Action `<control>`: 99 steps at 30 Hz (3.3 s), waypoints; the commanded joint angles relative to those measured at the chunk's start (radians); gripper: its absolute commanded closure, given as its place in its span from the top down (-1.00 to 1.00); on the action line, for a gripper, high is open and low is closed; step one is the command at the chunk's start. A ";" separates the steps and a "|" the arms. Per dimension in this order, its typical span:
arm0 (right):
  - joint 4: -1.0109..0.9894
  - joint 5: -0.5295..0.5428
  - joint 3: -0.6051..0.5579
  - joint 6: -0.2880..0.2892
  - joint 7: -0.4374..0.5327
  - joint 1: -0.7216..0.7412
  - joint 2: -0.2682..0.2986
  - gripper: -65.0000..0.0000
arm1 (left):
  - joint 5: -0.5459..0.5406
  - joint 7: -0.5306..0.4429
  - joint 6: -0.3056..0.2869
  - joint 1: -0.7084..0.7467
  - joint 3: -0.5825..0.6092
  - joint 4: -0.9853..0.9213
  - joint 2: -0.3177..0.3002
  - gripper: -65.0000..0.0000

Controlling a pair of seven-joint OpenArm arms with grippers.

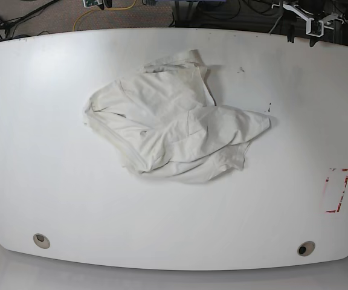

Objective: Fold the T-shirt properly
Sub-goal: 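Move both grippers forward over the crumpled white T-shirt, then lower the right gripper onto the shirt edge and pinch it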

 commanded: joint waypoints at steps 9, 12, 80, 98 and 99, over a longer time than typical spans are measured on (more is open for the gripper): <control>0.043 0.010 -0.019 0.000 0.026 0.035 0.008 -0.75 | -0.027 -0.031 0.002 0.013 0.008 0.043 -0.023 0.03; 0.047 0.011 -0.031 -0.001 0.028 0.041 0.015 -0.75 | -0.037 -0.033 -0.001 0.021 0.013 0.047 -0.026 0.03; 0.054 -0.003 -0.208 -0.002 -0.139 0.569 0.097 -0.71 | -0.052 -0.005 0.001 -0.264 0.019 0.069 0.009 0.03; 0.070 -0.006 -0.421 -0.016 -0.257 0.693 0.125 0.47 | -0.058 0.010 0.001 -0.295 0.030 0.068 -0.024 0.00; 0.065 -0.006 -0.421 -0.017 -0.259 0.704 0.124 0.47 | -0.057 0.011 0.001 -0.299 0.029 0.067 -0.022 0.00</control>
